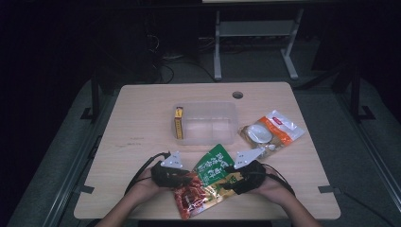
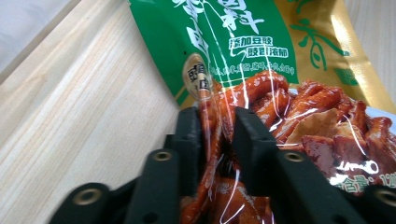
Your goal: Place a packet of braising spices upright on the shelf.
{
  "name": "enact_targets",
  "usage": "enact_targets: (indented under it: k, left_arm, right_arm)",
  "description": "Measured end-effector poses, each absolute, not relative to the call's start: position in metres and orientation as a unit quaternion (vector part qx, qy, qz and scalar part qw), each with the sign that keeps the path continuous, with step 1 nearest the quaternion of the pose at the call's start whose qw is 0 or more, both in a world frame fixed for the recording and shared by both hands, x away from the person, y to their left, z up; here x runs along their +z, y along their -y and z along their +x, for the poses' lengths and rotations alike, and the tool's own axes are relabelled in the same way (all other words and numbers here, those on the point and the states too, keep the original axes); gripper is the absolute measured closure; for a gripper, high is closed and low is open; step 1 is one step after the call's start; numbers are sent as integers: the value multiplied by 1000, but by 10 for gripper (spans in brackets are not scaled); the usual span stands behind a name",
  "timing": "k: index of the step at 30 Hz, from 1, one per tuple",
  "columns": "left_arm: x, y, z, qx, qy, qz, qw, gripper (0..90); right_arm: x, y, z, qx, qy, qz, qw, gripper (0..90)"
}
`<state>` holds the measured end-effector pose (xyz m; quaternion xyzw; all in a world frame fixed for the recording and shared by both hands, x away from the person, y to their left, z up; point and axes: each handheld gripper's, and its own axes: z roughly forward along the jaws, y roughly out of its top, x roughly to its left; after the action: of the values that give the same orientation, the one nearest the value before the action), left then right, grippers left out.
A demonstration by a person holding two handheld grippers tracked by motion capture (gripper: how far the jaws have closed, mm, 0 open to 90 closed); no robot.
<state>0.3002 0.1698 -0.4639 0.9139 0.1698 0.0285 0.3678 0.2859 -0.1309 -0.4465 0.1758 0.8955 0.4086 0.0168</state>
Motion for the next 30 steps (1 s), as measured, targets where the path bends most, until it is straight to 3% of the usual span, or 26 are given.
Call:
enact_targets:
  k: [12, 21, 30]
  left_arm:
    - [-461, -169, 304, 3, -182, 912, 368, 887]
    - [-445, -178, 301, 17, -175, 904, 391, 896]
    - [-423, -189, 293, 50, -157, 897, 411, 897]
  right_arm:
    - [-440, 139, 288, 432, -881, 193, 21, 352]
    - [-427, 160, 293, 462, -856, 229, 37, 314]
    - [-423, 171, 301, 476, -838, 267, 6, 280]
